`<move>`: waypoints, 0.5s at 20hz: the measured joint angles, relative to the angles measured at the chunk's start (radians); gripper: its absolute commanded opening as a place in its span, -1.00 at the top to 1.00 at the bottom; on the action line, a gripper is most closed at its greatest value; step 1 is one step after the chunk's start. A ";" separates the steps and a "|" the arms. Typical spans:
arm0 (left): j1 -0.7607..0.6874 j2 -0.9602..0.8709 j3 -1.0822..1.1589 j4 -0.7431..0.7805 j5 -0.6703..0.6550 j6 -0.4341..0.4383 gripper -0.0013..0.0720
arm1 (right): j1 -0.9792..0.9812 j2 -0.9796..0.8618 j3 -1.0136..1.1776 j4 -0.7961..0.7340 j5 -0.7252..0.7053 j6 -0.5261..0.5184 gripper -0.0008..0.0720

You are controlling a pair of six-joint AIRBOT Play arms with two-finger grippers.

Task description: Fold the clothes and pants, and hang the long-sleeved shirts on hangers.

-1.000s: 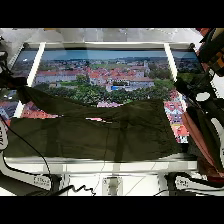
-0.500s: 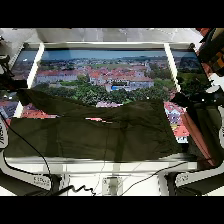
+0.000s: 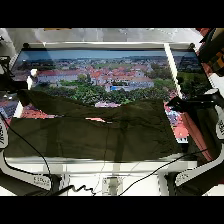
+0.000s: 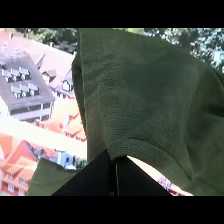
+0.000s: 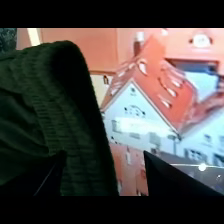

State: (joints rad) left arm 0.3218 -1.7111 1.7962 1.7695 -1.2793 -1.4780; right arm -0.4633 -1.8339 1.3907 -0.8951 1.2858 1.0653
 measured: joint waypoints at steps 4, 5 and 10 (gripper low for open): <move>0.000 0.000 0.000 0.000 -0.031 0.000 0.91 | 0.058 -0.044 0.005 0.060 -0.037 -0.064 -0.39; 0.000 0.000 0.000 0.000 -0.036 0.000 0.91 | 0.075 -0.049 0.004 0.058 -0.062 -0.089 -0.09; 0.001 0.000 0.000 0.000 -0.121 0.063 0.91 | 0.136 -0.055 0.002 0.056 -0.208 -0.185 0.91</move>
State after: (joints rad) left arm 0.3225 -1.7111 1.7962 1.7691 -1.3998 -1.4151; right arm -0.3271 -1.8889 1.3930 -0.8394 1.0779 0.8803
